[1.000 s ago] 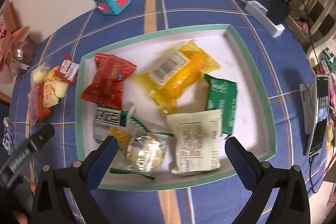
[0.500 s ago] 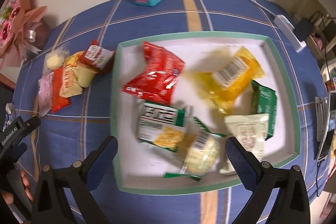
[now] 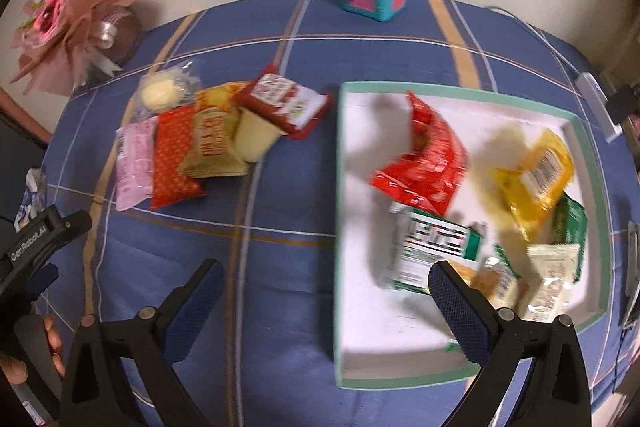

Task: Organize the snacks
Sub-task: 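Withdraw both tools from the tray back toward the snack pile, then grasp the pink barcode pack with the left tool while the right tool grasps the pudding cup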

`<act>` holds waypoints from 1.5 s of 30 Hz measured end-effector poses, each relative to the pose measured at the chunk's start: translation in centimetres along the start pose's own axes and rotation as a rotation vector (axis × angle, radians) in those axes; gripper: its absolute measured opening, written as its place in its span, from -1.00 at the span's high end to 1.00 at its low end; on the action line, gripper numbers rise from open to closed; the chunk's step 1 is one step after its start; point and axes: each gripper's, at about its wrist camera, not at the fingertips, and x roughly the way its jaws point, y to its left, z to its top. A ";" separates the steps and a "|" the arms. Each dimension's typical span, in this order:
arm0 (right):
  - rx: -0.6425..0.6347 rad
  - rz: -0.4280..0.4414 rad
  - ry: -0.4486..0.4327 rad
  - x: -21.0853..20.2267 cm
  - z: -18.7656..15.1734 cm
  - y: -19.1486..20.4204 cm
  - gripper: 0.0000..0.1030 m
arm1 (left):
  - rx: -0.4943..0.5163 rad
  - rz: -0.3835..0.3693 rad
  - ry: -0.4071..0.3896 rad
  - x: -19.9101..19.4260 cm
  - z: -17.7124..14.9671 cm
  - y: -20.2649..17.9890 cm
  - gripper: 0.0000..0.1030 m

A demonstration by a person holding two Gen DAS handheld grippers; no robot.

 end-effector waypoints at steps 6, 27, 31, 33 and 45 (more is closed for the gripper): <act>-0.039 0.019 -0.003 0.8 0.8 1.9 -1.00 | -0.009 -0.018 0.012 0.4 0.5 -0.1 -1.00; 0.033 0.067 -0.147 1.0 5.8 1.8 -1.00 | 0.062 -0.097 -0.010 2.2 3.9 -3.2 -1.00; 0.038 0.077 -0.156 1.7 6.5 2.0 -1.00 | 0.084 -0.097 -0.005 2.9 4.3 -3.9 -1.00; 0.037 0.087 -0.157 2.1 6.7 2.1 -1.00 | 0.091 -0.100 -0.001 3.2 4.5 -4.3 -1.00; -0.002 0.140 -0.167 3.7 7.6 3.7 -0.61 | 0.101 -0.098 -0.033 3.7 5.1 -5.5 -1.00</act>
